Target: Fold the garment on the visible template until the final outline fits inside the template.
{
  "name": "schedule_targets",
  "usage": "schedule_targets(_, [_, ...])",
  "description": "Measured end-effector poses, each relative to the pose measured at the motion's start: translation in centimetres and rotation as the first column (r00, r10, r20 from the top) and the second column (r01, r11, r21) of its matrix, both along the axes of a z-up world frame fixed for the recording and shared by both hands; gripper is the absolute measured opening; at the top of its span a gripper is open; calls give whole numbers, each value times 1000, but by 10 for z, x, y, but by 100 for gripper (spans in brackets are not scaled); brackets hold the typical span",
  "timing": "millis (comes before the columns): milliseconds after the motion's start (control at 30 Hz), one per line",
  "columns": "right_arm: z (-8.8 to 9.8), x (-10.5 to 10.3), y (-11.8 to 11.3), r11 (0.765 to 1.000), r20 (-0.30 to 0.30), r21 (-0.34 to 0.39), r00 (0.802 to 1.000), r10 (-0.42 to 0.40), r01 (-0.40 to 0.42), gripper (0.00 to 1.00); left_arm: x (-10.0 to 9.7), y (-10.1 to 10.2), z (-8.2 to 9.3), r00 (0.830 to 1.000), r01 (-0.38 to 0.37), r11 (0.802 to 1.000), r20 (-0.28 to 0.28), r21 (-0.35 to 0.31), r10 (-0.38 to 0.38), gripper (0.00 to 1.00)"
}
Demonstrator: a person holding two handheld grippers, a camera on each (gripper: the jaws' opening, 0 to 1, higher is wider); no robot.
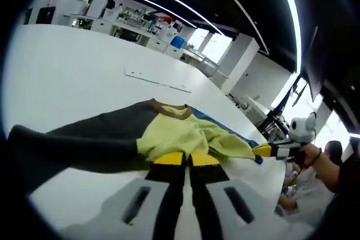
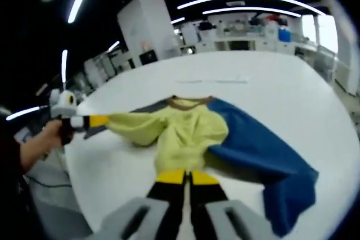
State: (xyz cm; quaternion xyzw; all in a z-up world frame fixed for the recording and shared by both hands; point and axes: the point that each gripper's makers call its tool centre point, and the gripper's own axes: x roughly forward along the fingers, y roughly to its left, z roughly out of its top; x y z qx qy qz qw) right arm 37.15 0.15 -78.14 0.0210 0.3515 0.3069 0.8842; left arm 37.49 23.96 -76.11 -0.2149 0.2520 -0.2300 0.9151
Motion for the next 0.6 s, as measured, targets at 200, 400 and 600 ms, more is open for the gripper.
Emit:
schedule_targets(200, [10,-6,-7,1000,11,-4,1000,-15,15,0,-12,6,7,1000,16,1000,1,-4,-16,0])
schedule_targets(400, [18,-17,-12,1000,15,-8,1000,-20,20,0,-30,11,15,1000,28,1000,0,2,-28,0])
schedule_targets(600, [25,-29,-18,999,9,-9,999,-34,34,0,-44,15,23,999,47,999,-8,8,-47,0])
